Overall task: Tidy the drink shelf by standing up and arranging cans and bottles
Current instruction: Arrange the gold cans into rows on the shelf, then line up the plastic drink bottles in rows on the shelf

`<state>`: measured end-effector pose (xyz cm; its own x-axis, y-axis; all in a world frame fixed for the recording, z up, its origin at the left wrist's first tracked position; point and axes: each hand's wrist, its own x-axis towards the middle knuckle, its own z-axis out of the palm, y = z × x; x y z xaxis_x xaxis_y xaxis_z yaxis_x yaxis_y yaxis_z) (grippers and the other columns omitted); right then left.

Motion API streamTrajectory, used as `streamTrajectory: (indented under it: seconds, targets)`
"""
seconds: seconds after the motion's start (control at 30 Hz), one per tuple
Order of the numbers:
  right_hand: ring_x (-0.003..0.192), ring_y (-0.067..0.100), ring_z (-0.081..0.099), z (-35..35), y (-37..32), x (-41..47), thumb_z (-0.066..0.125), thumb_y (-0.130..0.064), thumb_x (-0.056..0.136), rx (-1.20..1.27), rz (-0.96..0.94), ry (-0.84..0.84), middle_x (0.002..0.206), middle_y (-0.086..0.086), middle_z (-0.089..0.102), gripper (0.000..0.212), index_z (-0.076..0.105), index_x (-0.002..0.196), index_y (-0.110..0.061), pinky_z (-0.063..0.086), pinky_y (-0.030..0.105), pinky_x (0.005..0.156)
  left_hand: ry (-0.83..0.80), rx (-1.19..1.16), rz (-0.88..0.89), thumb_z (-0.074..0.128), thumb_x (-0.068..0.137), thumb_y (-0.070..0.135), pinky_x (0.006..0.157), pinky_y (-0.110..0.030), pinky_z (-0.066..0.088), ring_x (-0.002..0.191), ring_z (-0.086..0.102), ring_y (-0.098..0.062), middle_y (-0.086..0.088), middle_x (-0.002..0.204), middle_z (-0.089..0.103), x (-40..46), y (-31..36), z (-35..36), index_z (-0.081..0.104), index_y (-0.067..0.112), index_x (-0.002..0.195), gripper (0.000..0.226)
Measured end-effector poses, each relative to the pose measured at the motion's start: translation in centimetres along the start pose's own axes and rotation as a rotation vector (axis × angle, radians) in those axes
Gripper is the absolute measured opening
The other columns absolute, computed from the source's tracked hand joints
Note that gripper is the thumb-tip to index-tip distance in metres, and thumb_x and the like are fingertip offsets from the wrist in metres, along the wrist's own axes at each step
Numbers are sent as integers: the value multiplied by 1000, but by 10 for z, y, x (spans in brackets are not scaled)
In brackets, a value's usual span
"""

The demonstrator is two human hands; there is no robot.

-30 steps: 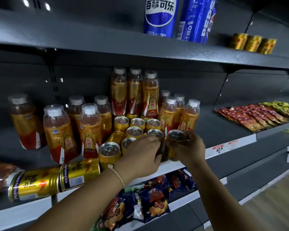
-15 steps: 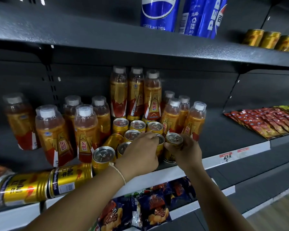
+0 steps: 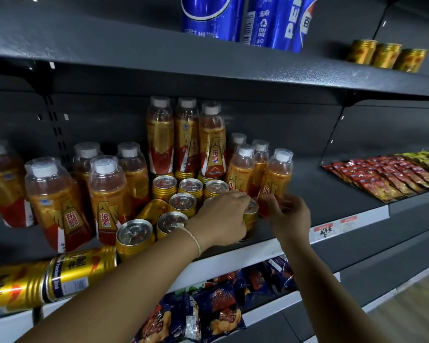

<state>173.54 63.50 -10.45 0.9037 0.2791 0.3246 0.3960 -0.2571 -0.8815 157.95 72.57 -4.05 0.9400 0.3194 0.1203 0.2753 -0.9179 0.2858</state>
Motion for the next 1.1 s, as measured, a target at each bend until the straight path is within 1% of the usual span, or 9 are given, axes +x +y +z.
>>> streamTrajectory:
  seconds: [0.07, 0.13, 0.23, 0.4, 0.67, 0.8, 0.9, 1.0, 1.1]
  targets:
    - [115, 34, 57, 1, 7, 15, 79, -39, 83, -99, 39, 8, 116, 13, 62, 56, 59, 124, -6, 49, 46, 97, -27, -1, -14, 43, 93, 16, 118, -46, 25, 149, 15, -19, 1, 162, 19, 7, 3, 0, 24, 16, 154, 64]
    - [124, 35, 51, 3, 11, 25, 81, -40, 80, -145, 83, -43, 131, 17, 55, 73, 49, 136, -6, 45, 48, 103, -41, -22, -17, 43, 94, 15, 120, -40, 22, 149, 15, -18, 1, 162, 19, 13, 5, 1, 23, 16, 154, 63]
    - [118, 31, 58, 11, 16, 36, 85, -38, 76, -144, 40, -125, 123, 9, 62, 68, 50, 129, -12, 49, 45, 97, -49, -62, -25, 44, 93, 13, 114, -36, 26, 147, 20, -21, 0, 161, 23, 18, 7, 0, 25, 16, 153, 63]
    - [120, 31, 60, 23, 18, 50, 86, -39, 76, -117, 62, -143, 131, 7, 61, 79, 45, 139, -15, 49, 46, 99, -62, -127, -55, 45, 94, 14, 108, -39, 35, 142, 29, -25, -4, 157, 30, 21, 6, 0, 20, 19, 154, 65]
    - [110, 29, 64, 22, 25, 59, 87, -39, 74, -123, 10, -99, 117, 6, 68, 61, 58, 123, -17, 51, 42, 92, -4, -101, -36, 40, 100, 21, 114, -34, 27, 145, 24, -23, -5, 160, 26, 19, 3, 4, 20, 16, 154, 58]
    - [92, 23, 70, 2, 18, 53, 87, -37, 72, 20, -57, -67, 96, -4, 70, 41, 60, 101, -27, 57, 40, 81, 93, -137, 10, 41, 100, 22, 116, -33, 27, 145, 27, -21, -4, 158, 30, 12, 4, 0, 25, 15, 153, 55]
    - [84, 20, 74, -24, 0, 46, 85, -41, 73, 202, -86, -118, 89, -3, 74, 31, 65, 93, -28, 62, 45, 75, 174, -185, 38, 40, 101, 24, 112, -30, 30, 141, 34, -21, -4, 155, 36, 8, 6, -5, 31, 15, 151, 51]
    - [82, 19, 77, -48, -28, 30, 83, -45, 71, 395, -51, -216, 90, -1, 78, 36, 73, 98, -24, 62, 39, 64, 242, -291, 27, 40, 103, 30, 107, -26, 32, 136, 41, -18, -2, 150, 43, 3, 9, -14, 37, 18, 148, 47]
    - [75, 21, 76, -61, -50, 9, 80, -31, 84, 454, -9, -316, 85, 3, 78, 22, 75, 98, -16, 59, 34, 58, 288, -456, -10, 41, 103, 36, 102, -23, 38, 127, 48, -12, 1, 143, 51, -2, 12, -24, 46, 19, 143, 44]
